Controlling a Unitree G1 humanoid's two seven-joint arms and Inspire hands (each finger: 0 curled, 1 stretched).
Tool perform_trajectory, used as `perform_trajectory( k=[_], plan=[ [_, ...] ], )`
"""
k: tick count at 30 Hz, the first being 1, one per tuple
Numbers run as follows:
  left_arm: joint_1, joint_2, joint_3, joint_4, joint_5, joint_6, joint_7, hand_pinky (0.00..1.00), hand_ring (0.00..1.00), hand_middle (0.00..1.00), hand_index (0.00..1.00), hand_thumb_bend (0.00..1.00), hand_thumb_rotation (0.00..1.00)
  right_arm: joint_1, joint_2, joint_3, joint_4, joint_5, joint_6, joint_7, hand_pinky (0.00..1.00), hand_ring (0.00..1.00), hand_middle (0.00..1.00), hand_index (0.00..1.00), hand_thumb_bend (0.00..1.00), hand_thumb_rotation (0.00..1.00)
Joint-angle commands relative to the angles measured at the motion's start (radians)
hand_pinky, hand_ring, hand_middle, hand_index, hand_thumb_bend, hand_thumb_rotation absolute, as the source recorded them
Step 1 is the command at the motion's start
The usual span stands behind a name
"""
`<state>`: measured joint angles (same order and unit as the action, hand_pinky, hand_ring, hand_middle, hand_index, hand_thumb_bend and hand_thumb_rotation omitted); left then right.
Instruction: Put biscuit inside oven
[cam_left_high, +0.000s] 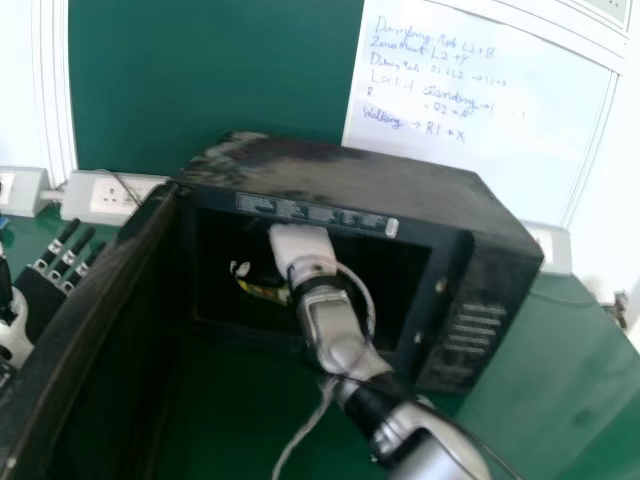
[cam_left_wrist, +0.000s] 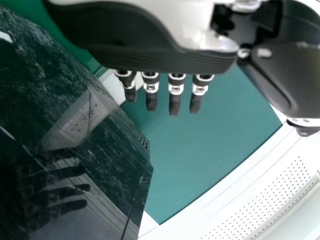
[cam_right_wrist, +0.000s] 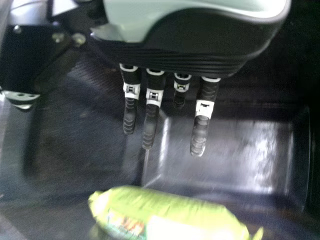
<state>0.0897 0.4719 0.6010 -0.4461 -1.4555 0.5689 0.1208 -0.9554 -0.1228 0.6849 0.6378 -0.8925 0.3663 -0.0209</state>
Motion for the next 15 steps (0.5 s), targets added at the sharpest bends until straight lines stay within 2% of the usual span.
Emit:
perform_trajectory(
  k=[1,3,4,7,15],
  plan=[
    [-0.011,0.007,-0.004,0.005,0.003,-0.003,0.006,1.00,1.00,1.00,1.00,0.36,0.24,0.060,-0.042,-0.023,-0.116,-0.006,0.019,0.045,0.45,0.54,0.63,0.75,0.92,0.41],
    [-0.011,0.008,-0.003,0.007,0.004,-0.002,0.006,1.00,1.00,1.00,1.00,0.34,0.24,0.106,-0.059,-0.030,-0.211,-0.017,0.046,0.092,0.54,0.64,0.71,0.76,0.91,0.42],
    [-0.011,0.008,-0.003,0.007,0.003,-0.002,0.004,1.00,1.00,1.00,1.00,0.34,0.24,0.130,-0.069,-0.035,-0.261,-0.020,0.058,0.119,0.60,0.69,0.73,0.78,0.85,0.34],
    [-0.013,0.010,-0.001,0.009,0.000,-0.001,0.002,1.00,1.00,1.00,1.00,0.32,0.24,0.197,-0.094,-0.049,-0.395,-0.038,0.089,0.185,0.73,0.80,0.82,0.80,0.78,0.26],
    [-0.022,0.014,0.002,0.047,0.018,0.003,-0.039,1.00,1.00,1.00,1.00,0.34,0.25,0.340,-0.137,-0.069,-0.633,-0.105,0.116,0.262,0.74,0.83,0.83,0.77,0.84,0.38]
  ],
)
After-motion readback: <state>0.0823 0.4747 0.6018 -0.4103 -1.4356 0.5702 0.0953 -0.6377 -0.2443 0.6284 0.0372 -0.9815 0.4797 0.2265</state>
